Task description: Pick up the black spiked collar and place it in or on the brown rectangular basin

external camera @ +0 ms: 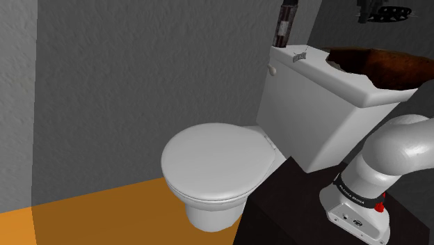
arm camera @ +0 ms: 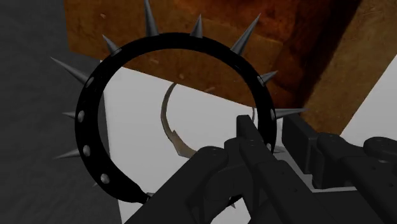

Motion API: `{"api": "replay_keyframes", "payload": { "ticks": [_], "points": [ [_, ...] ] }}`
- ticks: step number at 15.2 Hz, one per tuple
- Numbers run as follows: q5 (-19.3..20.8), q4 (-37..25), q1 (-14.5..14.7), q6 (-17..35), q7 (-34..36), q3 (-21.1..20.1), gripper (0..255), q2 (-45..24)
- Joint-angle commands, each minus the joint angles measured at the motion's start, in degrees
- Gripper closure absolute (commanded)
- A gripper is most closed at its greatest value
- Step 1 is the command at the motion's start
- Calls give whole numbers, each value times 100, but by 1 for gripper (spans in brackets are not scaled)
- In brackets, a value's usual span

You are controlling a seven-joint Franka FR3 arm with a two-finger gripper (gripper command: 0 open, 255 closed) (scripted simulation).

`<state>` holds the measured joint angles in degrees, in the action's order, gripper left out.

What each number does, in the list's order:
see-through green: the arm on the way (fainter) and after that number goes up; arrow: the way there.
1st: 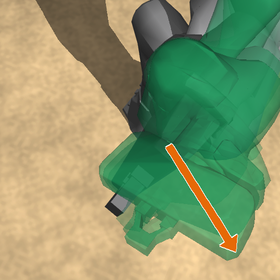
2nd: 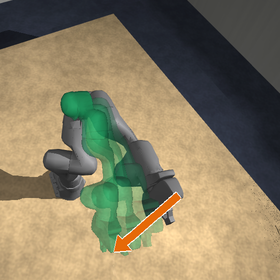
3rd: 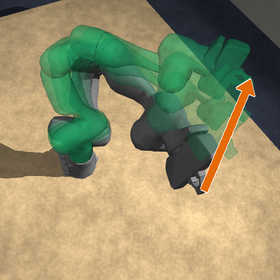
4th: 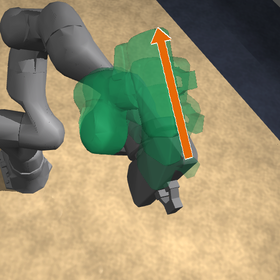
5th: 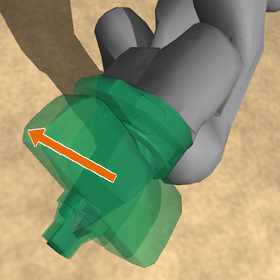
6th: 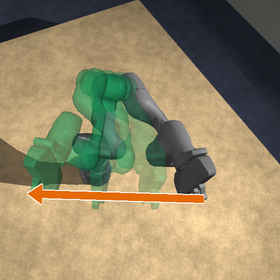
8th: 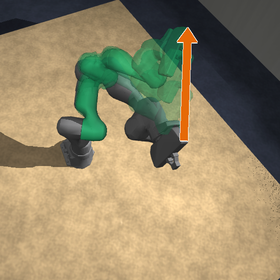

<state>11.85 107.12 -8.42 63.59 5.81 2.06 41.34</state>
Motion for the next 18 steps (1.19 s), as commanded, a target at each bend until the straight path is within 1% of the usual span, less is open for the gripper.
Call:
{"api": "replay_keyframes", "payload": {
  "ticks": [1, 6, 18],
  "points": [
    [-39, 230, -1, -202, 54, -87, 255, 415],
    [-158, 570, -14, -764, 138, -288, 255, 1292],
    [-204, 1980, 32, -95, 286, -256, 255, 2021]
  ]
}}
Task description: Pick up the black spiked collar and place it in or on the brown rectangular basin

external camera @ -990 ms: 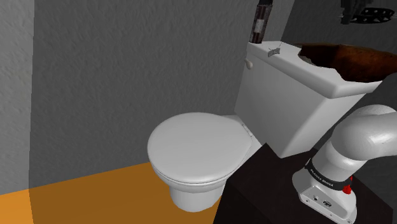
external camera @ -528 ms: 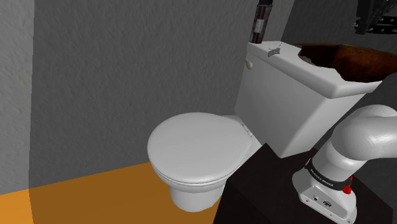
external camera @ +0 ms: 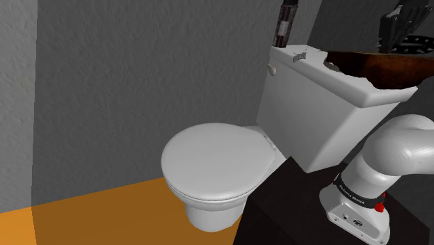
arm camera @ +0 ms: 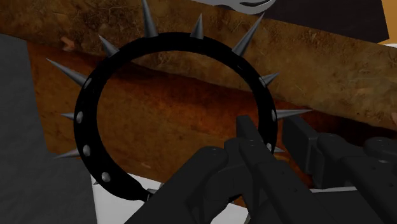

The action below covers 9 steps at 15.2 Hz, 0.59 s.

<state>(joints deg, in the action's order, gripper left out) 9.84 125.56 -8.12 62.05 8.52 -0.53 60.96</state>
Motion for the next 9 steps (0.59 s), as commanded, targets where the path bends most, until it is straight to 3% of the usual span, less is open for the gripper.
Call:
{"api": "replay_keyframes", "payload": {
  "ticks": [1, 8, 9],
  "points": [
    [-4, 137, 3, 59, 15, 3, 255, 60],
    [-4, 137, 1, 59, 14, 3, 255, 60],
    [-6, 135, 1, 60, 16, 1, 0, 56]
  ]
}}
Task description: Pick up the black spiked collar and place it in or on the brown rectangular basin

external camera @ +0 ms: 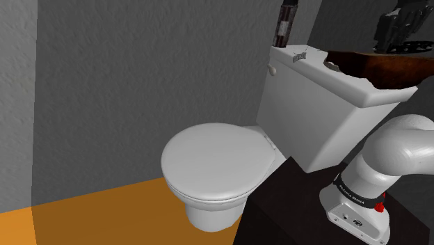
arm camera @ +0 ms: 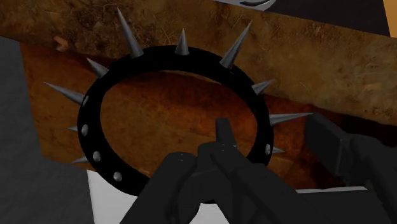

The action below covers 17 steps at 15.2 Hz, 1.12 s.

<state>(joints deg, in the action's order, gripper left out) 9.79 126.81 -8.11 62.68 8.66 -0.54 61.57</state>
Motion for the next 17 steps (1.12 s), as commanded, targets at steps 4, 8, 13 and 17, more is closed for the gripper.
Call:
{"api": "replay_keyframes", "payload": {
  "ticks": [4, 8, 13, 17],
  "points": [
    [1, 14, 0, -3, 0, 3, 0, 1],
    [-44, -835, -34, -392, -22, -83, 0, -461],
    [-53, -1068, -45, -499, -29, -105, 0, -587],
    [-53, -1066, -45, -498, -29, -105, 0, -586]
  ]
}}
